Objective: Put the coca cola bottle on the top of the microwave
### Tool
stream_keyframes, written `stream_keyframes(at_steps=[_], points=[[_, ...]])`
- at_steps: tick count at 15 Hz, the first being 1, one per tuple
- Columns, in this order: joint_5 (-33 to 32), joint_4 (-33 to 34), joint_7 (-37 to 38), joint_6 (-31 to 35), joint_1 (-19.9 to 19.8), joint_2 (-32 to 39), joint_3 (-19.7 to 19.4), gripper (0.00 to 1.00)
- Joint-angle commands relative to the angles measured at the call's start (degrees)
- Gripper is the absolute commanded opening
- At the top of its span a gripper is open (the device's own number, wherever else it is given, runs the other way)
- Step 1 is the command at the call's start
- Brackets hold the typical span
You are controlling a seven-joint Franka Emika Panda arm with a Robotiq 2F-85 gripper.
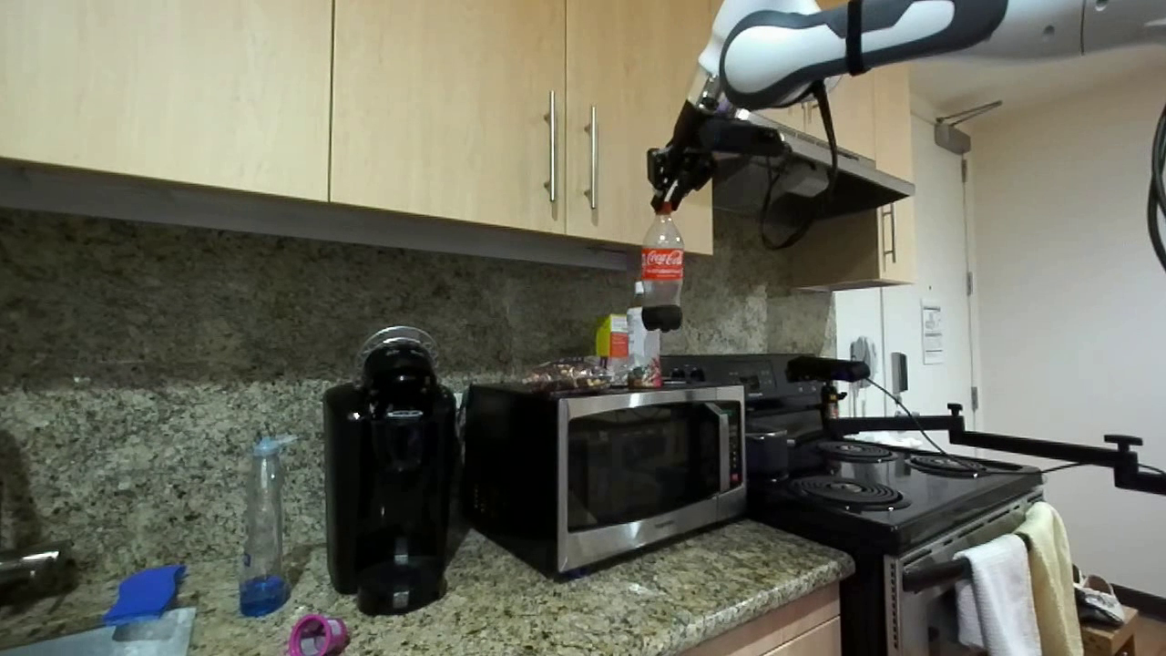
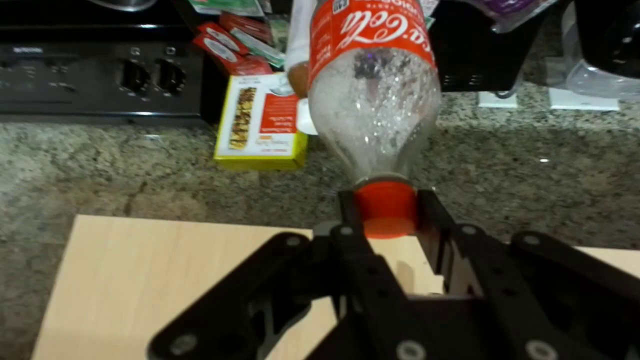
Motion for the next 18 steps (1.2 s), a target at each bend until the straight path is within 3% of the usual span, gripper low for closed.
stream_keyframes(at_steps=[1, 4, 5, 9, 10, 12, 18], points=[[-0.1, 2.6, 3.9, -4.9, -2.6, 0.6, -1.6, 0.15], [1.9, 3.8, 5.3, -4.7, -3.4, 2.5, -3.7, 0.15], [0.7, 1.4, 3.5, -3.8, -2.9, 0.7, -3.3, 0.33], [1.2, 1.9, 4.4, -3.8, -3.1, 1.9, -4.1, 0.33], [0.7, 2.3, 4.0, -3.5, -2.9, 2.6, -3.8, 0.15], [-1.9, 3.2, 5.3, -2.1, -3.3, 4.2, -3.5, 0.15], [-1.6, 6.9, 6.0, 1.3, -3.4, 10.0, -5.0, 0.15]])
